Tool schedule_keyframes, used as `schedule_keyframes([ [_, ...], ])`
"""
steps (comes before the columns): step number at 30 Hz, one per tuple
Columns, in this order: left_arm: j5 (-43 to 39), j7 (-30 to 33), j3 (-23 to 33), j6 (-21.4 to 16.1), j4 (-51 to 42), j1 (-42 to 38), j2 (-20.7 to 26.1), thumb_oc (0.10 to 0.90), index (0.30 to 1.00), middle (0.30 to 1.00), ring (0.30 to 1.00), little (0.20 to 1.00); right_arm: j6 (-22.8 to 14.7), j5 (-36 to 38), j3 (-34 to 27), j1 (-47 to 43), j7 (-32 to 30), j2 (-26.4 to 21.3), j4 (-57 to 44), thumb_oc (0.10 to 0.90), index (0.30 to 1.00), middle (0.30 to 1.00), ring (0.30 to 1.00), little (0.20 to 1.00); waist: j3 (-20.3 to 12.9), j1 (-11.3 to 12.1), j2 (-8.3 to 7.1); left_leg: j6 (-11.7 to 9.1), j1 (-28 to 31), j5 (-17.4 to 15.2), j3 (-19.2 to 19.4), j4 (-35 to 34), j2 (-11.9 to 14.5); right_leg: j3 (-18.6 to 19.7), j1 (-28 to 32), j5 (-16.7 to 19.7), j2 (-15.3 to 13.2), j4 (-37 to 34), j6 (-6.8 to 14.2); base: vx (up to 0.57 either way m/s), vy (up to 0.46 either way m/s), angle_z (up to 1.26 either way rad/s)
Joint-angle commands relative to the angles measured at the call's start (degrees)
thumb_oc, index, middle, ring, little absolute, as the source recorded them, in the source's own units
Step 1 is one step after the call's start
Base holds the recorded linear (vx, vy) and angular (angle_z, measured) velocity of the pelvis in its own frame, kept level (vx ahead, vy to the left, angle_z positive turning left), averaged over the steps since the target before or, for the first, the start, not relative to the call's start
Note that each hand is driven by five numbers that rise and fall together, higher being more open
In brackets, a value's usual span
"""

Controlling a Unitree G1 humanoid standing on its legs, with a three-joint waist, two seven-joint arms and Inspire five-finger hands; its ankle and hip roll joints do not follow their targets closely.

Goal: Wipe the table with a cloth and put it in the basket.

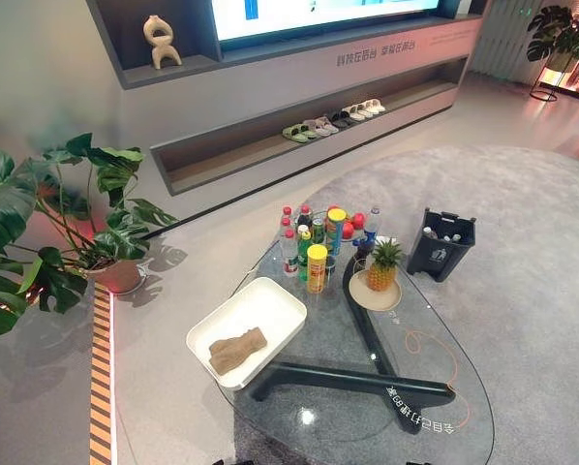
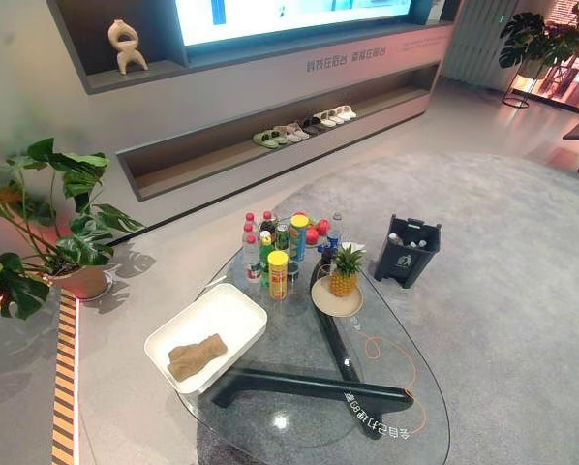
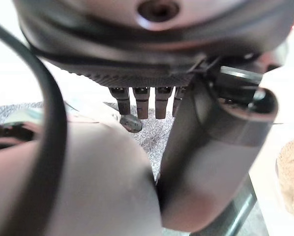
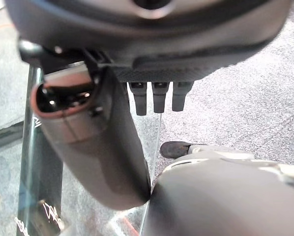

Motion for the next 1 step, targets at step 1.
schedule_keyframes([
  [1,2.39,-1.15,-0.92,-0.92,2.72,-2.84,-1.64,0.800,0.900,0.900,0.900,0.900,2.41,-2.11,1.51,-0.07,1.79,0.08,3.90,0.800,0.900,0.900,0.900,0.900,1.54,0.80,-0.50,1.36,0.26,-3.12,1.91,0.84,-3.38,0.60,-2.96,1.79,0.11,1.99,0.95,0.00,0.000,0.00],
])
